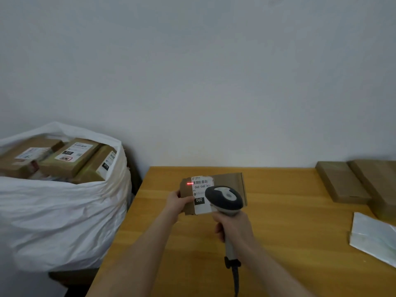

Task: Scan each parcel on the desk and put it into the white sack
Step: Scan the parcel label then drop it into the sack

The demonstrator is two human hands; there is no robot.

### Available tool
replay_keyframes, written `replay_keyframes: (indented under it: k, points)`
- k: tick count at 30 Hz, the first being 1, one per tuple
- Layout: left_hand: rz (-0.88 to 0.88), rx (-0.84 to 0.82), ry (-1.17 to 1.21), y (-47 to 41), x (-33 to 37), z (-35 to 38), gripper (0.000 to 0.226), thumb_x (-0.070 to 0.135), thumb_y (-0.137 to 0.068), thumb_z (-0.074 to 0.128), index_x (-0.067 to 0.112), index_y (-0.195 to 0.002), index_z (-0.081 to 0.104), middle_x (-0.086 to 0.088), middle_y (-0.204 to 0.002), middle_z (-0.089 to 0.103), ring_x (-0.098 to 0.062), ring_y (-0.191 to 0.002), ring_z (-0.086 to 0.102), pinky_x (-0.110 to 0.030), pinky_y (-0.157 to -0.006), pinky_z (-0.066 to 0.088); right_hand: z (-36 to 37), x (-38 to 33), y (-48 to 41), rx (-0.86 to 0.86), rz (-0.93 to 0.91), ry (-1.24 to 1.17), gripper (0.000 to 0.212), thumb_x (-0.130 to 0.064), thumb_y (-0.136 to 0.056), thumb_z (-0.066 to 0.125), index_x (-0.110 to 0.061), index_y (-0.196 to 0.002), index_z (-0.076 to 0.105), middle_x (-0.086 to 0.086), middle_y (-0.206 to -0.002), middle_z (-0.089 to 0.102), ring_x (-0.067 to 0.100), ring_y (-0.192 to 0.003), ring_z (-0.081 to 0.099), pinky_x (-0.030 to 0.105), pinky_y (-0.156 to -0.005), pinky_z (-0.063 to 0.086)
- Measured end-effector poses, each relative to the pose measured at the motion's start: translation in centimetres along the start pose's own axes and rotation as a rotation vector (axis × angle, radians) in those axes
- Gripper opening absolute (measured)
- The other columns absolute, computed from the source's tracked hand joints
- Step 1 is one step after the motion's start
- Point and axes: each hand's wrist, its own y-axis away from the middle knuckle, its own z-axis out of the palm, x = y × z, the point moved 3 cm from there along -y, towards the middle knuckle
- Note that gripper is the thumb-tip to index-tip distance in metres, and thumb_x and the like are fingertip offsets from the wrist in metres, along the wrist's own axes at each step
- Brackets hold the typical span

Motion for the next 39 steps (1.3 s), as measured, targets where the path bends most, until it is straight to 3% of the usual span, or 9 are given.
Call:
replay_keyframes:
  k: [4, 7, 14, 26, 33, 36, 39]
  points:
    - [-0.009, 0.027, -0.005, 0.2, 0.0, -0.3, 0.05, 0.001, -0.082, 0.068, 0.002, -0.129, 0.051, -0.011, -0.107, 0.063, -0.027, -0.093, 0.062, -0.034, -0.069, 0.054, -0.2, -0.3, 0.4, -0.017, 0.003, -0.012, 0.014, 0.0, -0.084, 0.063, -0.003, -0.07, 0.06, 0.005, -0.053, 0.056, 0.012, -0.043, 0.048, 0.023, -0.046, 0.041]
    - [0.0, 0.039, -0.003, 0.5, 0.0, -0.3, 0.05, 0.001, -0.082, 0.069, 0.002, -0.129, 0.052, -0.013, -0.11, 0.064, -0.027, -0.091, 0.062, -0.031, -0.063, 0.053, -0.4, -0.4, 0.6, -0.031, 0.011, -0.021, 0.011, -0.001, -0.084, 0.063, -0.003, -0.073, 0.061, 0.005, -0.054, 0.055, 0.012, -0.044, 0.048, 0.023, -0.046, 0.041]
    - [0.036, 0.054, -0.007, 1.6, 1.0, -0.2, 0.042, 0.0, -0.084, 0.067, 0.003, -0.124, 0.053, -0.005, -0.093, 0.063, -0.019, -0.08, 0.062, -0.029, -0.064, 0.053, -0.5, -0.6, 0.7, -0.083, 0.019, -0.028, 0.014, 0.001, -0.083, 0.061, -0.003, -0.071, 0.058, 0.006, -0.055, 0.053, 0.012, -0.046, 0.048, 0.023, -0.047, 0.041]
    - [0.11, 0.118, 0.005, 3.3, 2.4, -2.8, 0.046, 0.007, -0.085, 0.068, 0.003, -0.128, 0.051, -0.007, -0.102, 0.063, -0.02, -0.087, 0.062, -0.025, -0.062, 0.052, 1.4, -1.8, 0.3, -0.147, -0.034, -0.033, 0.01, 0.001, -0.084, 0.062, -0.003, -0.075, 0.059, 0.004, -0.056, 0.054, 0.012, -0.047, 0.05, 0.021, -0.045, 0.043]
    - [0.152, 0.17, 0.084, 3.6, 4.6, -8.7, 0.039, 0.009, -0.084, 0.069, 0.007, -0.12, 0.054, -0.006, -0.101, 0.065, -0.02, -0.087, 0.064, -0.031, -0.066, 0.056, 6.5, -5.2, -1.5, -0.198, -0.099, -0.052, 0.006, -0.004, -0.085, 0.066, -0.004, -0.082, 0.061, 0.004, -0.057, 0.06, 0.013, -0.049, 0.054, 0.022, -0.048, 0.045]
    - [0.198, 0.233, 0.126, 3.5, 7.2, -14.1, 0.043, 0.009, -0.083, 0.07, 0.006, -0.123, 0.054, -0.008, -0.107, 0.066, -0.023, -0.091, 0.065, -0.037, -0.072, 0.058, 10.7, -8.6, -3.5, -0.203, -0.175, -0.049, 0.004, -0.005, -0.086, 0.066, -0.004, -0.086, 0.062, 0.006, -0.06, 0.062, 0.014, -0.05, 0.055, 0.023, -0.049, 0.046]
    - [0.252, 0.318, 0.179, 3.2, 9.8, -21.1, 0.045, 0.008, -0.083, 0.069, 0.01, -0.125, 0.053, -0.006, -0.107, 0.065, -0.022, -0.088, 0.065, -0.038, -0.068, 0.058, 16.5, -11.7, -5.6, -0.215, -0.248, -0.03, 0.006, -0.006, -0.086, 0.067, -0.004, -0.08, 0.064, 0.007, -0.061, 0.063, 0.015, -0.051, 0.054, 0.026, -0.052, 0.046]
